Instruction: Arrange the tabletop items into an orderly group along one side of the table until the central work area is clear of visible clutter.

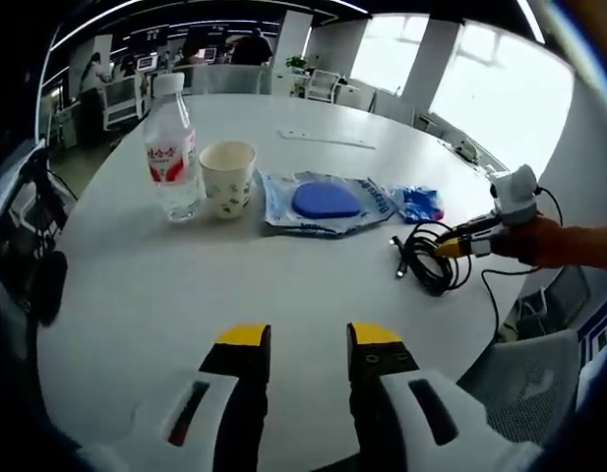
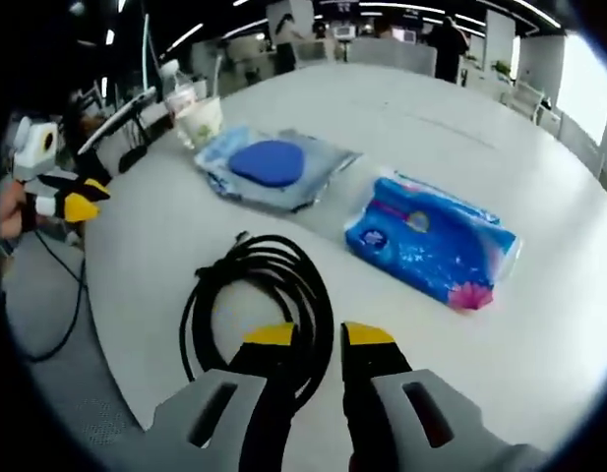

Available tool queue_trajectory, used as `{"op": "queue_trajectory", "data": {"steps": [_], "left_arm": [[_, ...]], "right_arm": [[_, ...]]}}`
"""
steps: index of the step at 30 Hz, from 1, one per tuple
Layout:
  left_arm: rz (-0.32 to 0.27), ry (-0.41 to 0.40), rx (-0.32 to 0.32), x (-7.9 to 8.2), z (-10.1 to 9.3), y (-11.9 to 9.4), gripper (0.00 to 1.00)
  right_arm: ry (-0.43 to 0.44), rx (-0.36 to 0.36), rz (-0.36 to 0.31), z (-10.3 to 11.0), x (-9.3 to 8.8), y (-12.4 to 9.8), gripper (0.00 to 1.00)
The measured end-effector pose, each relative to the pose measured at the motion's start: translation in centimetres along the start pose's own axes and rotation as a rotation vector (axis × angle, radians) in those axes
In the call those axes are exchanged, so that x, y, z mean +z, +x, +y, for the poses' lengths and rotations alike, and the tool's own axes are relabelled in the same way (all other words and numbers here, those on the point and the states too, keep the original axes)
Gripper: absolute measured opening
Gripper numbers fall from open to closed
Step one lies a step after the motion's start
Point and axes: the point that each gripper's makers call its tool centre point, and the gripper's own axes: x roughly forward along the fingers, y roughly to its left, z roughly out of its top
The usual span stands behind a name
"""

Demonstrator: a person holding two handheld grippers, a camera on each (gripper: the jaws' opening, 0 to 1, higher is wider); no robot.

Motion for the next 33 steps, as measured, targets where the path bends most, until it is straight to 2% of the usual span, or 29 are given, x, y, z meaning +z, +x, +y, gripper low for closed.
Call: {"op": "queue_trajectory", "data": {"steps": [7,10,14,22,29,33], "left_arm": [[-0.004,-0.001,-0.001,0.1,0.0,0.0,0.29],[-0.005,-0.003,-0.001,0.1,0.0,0.0,0.29],[-0.009,-0.013,-0.001,0.2,0.0,-0.1,0.29],[-0.021,-0.005,0.000,0.6,-0.1,-0.3,0.29],[-0.028,-0.012,0.000,0.6,0.1,-0.6,0.29],[-0.028,-0.009,0.004,0.5,0.3,-0.8,0.30]], "right_arm": [[-0.009,-0.002,0.004,0.3,0.2,-0.1,0.10],[0.026,0.005,-0.018,0.5,0.6,-0.4,0.06],[0.029,-0.023,-0.046,0.3,1.0,-0.8,0.04],[0.018,-0.018,-0.073,0.6,2.3,-1.3,0.01],[0.024,-0.042,-0.083,-0.5,3.4,-1.4,0.01],[-0.001,-0.049,-0.064,-1.0,3.3,-0.9,0.01]]}}
